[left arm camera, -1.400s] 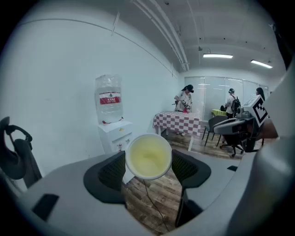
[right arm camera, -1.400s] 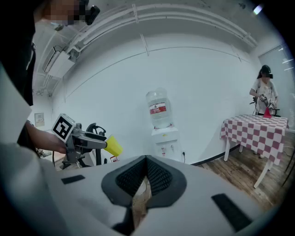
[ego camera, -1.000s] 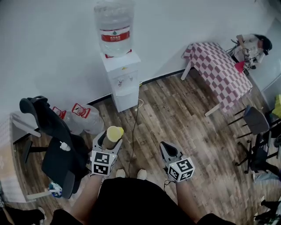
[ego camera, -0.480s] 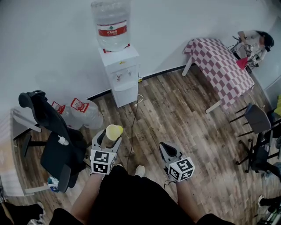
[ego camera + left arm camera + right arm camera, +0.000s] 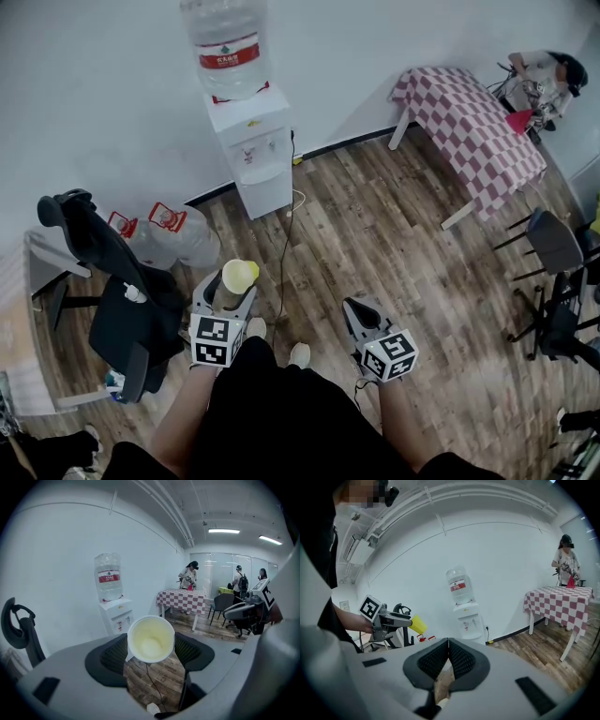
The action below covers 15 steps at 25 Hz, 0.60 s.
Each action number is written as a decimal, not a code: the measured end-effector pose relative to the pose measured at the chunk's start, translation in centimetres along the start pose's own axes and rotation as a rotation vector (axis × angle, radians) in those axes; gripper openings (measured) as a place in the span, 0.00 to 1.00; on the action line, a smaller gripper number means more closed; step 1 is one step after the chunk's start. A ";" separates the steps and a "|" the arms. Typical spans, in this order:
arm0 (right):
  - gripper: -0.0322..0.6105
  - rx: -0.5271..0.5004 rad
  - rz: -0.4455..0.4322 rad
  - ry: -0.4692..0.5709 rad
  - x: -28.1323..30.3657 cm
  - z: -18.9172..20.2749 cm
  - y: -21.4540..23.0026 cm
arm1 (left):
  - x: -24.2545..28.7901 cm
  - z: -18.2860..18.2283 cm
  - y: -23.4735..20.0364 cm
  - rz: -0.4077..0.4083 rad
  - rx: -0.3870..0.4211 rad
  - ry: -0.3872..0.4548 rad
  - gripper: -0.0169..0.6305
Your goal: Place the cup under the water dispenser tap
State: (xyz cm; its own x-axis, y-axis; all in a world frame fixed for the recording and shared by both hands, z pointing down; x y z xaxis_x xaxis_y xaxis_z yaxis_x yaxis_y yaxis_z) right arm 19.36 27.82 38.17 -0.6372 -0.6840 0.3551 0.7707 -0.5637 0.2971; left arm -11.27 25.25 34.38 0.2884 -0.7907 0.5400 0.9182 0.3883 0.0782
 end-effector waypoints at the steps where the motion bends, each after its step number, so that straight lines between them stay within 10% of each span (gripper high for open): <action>1: 0.08 0.003 0.000 -0.002 0.0 0.0 0.2 | 0.1 -0.1 0.1 0.001 0.002 -0.001 0.52; 15: 0.08 -0.010 0.023 -0.038 4.2 -1.4 1.0 | 5.4 -1.1 -2.4 0.060 0.001 -0.019 0.52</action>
State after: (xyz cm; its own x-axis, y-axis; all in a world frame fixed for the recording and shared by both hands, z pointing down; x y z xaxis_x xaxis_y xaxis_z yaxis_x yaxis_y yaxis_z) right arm 17.43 23.69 38.71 -0.6188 -0.6786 0.3957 0.7850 -0.5528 0.2795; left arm -11.63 19.53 36.13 0.3375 -0.7567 0.5599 0.8991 0.4353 0.0463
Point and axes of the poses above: the fingertips, and each gripper's own axes: x forward along the fingers, y to its right, z out of its underside, the point moved 8 cm from there along -x, backward along the fingers, and after that the axes turned 1 degree about x, right-handed, at the moved point
